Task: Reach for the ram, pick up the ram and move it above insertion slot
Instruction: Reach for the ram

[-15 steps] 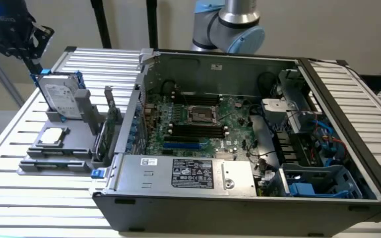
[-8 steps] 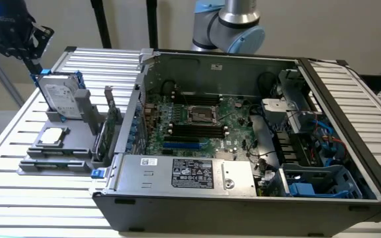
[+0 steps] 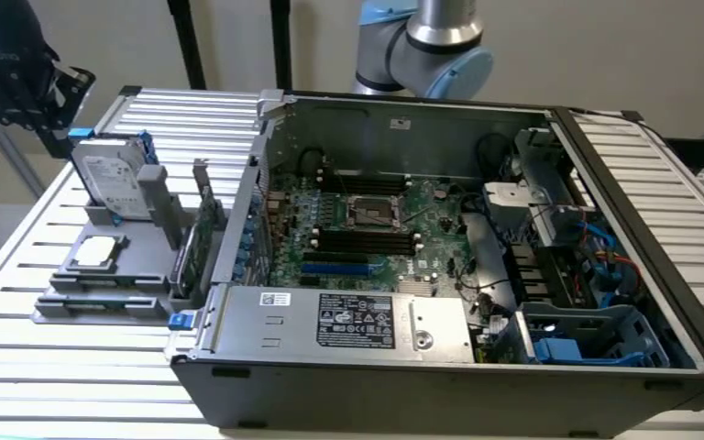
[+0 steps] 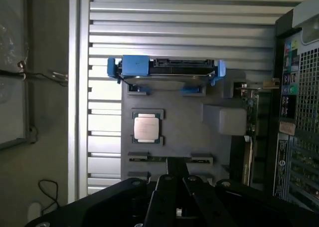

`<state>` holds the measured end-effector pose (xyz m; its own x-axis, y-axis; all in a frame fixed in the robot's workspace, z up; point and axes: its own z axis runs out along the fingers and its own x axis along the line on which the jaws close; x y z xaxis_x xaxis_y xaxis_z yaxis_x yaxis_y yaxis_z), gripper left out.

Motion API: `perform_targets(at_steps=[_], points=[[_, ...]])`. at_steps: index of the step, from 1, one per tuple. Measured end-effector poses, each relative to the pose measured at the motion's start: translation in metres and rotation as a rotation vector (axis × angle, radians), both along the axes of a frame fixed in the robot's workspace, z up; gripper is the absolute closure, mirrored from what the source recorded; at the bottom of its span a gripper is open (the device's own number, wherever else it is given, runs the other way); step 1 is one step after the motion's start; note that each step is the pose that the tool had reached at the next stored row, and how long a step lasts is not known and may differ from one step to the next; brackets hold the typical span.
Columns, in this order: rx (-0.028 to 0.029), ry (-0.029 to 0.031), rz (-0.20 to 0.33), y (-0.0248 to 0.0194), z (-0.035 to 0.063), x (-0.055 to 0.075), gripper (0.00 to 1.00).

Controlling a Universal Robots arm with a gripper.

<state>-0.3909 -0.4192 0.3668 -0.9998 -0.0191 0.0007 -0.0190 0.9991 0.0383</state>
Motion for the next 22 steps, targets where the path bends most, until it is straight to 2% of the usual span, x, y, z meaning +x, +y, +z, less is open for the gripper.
perform_targets(at_steps=[5, 10, 13, 16, 18, 22], points=[[-0.0016, 0.0011, 0.000, -0.0162, -0.0023, 0.007, 0.89], [-0.0017, 0.0014, 0.000, -0.0368, -0.0070, 0.010, 0.89], [-0.0017, 0.0014, 0.000, -0.0469, -0.0120, 0.011, 0.89], [-0.0018, 0.0015, 0.000, -0.0541, -0.0172, 0.012, 0.89], [-0.0018, 0.0013, 0.000, -0.0573, -0.0211, 0.012, 0.89], [-0.0029, 0.0019, 0.022, -0.0588, -0.0242, 0.012, 0.89]])
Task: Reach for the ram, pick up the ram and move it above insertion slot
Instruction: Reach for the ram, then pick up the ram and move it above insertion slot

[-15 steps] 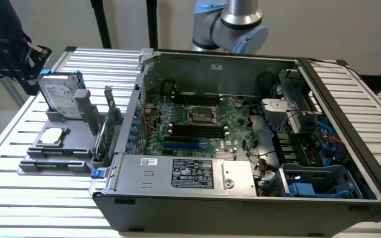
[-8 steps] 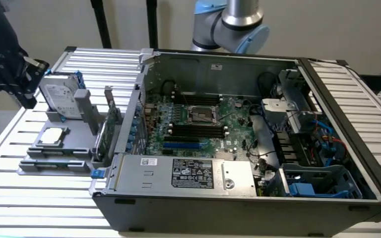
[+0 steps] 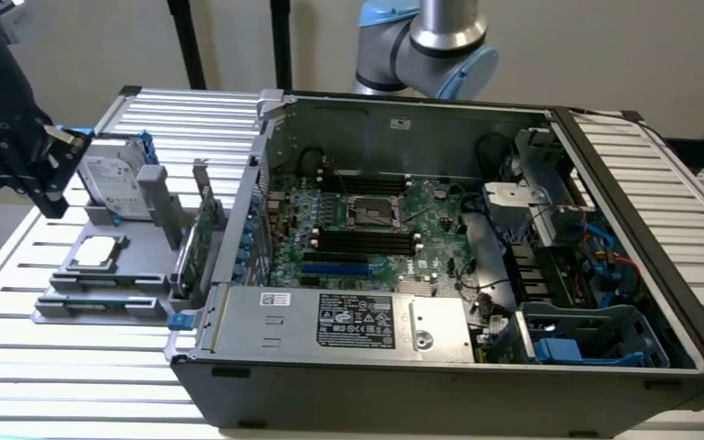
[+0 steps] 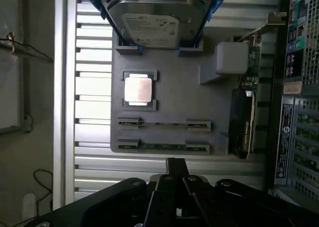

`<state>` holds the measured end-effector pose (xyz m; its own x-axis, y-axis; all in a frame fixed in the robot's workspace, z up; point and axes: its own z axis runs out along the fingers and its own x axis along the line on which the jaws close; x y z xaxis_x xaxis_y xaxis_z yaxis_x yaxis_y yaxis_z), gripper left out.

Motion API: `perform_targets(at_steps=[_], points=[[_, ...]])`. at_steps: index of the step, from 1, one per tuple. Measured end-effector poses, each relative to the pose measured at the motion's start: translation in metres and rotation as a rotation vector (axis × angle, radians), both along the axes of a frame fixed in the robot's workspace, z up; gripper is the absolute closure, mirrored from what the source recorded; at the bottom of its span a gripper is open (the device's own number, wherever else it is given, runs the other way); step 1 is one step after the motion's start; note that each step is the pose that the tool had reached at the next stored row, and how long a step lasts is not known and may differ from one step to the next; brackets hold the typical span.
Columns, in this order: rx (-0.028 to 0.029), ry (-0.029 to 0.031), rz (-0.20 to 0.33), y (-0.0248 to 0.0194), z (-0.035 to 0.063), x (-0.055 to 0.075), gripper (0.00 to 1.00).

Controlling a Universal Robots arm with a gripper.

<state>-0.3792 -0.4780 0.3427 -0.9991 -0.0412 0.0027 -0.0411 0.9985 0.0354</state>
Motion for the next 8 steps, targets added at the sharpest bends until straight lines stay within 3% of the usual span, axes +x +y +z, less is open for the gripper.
perform_targets(at_steps=[8], points=[[0.0003, -0.0003, 0.147, -0.0001, -0.0006, 0.0001, 0.89]])
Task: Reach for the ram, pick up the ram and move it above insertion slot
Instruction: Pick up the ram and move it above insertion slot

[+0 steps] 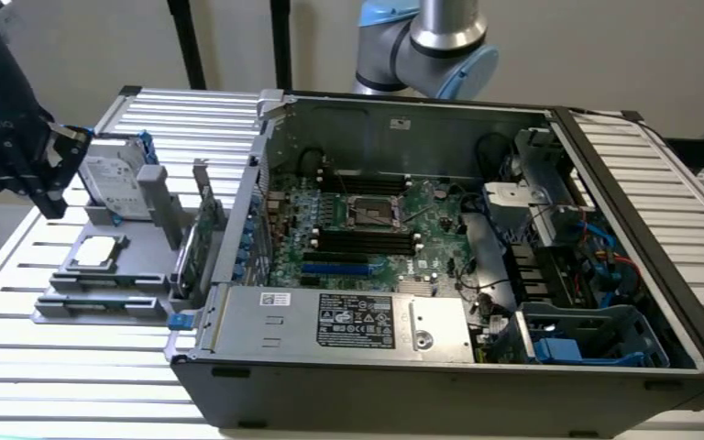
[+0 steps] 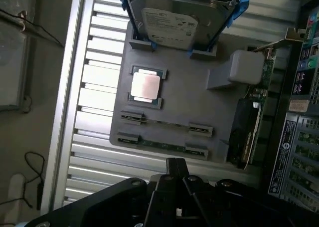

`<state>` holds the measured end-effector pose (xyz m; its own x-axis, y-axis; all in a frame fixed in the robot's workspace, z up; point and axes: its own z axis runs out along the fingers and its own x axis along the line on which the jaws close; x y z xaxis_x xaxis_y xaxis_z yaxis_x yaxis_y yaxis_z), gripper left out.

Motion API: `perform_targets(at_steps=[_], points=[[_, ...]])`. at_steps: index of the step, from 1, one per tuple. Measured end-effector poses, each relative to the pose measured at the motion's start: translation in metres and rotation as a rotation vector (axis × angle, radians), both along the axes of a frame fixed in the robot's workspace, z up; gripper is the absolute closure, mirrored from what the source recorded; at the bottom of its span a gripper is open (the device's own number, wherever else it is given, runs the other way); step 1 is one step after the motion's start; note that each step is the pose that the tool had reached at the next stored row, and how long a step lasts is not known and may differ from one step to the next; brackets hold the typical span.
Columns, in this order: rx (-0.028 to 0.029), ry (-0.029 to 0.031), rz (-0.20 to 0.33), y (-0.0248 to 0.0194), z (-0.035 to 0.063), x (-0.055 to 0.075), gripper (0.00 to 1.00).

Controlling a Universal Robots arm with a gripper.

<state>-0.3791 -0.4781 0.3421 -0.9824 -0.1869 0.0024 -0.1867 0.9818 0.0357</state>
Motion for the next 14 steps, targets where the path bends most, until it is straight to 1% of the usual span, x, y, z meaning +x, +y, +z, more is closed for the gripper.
perform_targets(at_steps=[14], points=[[-0.0001, 0.0001, 0.255, 0.0000, -0.0010, 0.0000, 0.89]])
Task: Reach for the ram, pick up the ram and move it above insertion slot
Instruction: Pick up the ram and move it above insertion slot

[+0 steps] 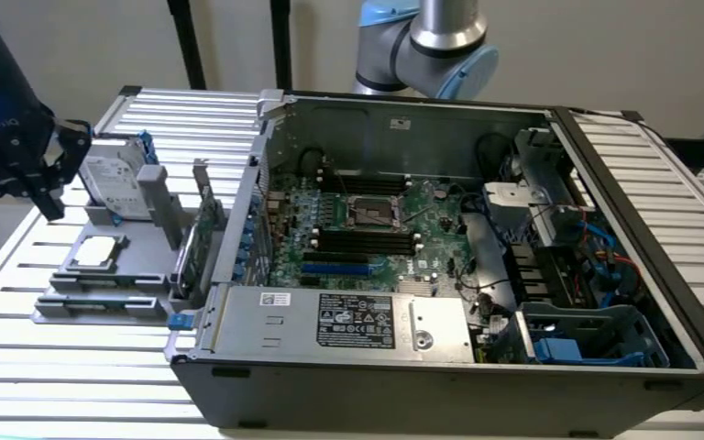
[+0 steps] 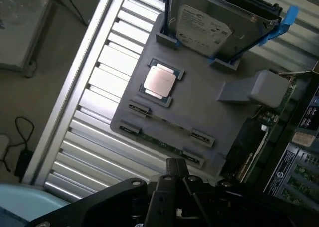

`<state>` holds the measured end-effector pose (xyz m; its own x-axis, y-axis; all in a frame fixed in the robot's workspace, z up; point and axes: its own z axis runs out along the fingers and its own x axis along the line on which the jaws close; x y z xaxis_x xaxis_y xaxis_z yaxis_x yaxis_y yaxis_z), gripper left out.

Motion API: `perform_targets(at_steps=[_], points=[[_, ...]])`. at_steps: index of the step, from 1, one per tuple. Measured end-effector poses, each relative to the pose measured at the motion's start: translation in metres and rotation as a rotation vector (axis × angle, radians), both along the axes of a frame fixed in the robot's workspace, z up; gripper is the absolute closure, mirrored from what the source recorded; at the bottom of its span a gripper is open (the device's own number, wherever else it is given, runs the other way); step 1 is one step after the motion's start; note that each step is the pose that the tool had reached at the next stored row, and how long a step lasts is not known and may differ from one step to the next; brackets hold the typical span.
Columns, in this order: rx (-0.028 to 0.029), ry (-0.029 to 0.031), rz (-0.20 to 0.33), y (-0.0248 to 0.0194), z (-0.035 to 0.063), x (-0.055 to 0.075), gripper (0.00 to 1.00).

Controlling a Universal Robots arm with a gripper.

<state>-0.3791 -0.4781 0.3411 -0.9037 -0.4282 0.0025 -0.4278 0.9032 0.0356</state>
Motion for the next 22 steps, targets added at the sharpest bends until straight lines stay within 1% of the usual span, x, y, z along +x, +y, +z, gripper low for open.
perform_targets(at_steps=[22], points=[[0.0001, -0.0001, 0.400, 0.0000, -0.0024, 0.0000, 0.89]])
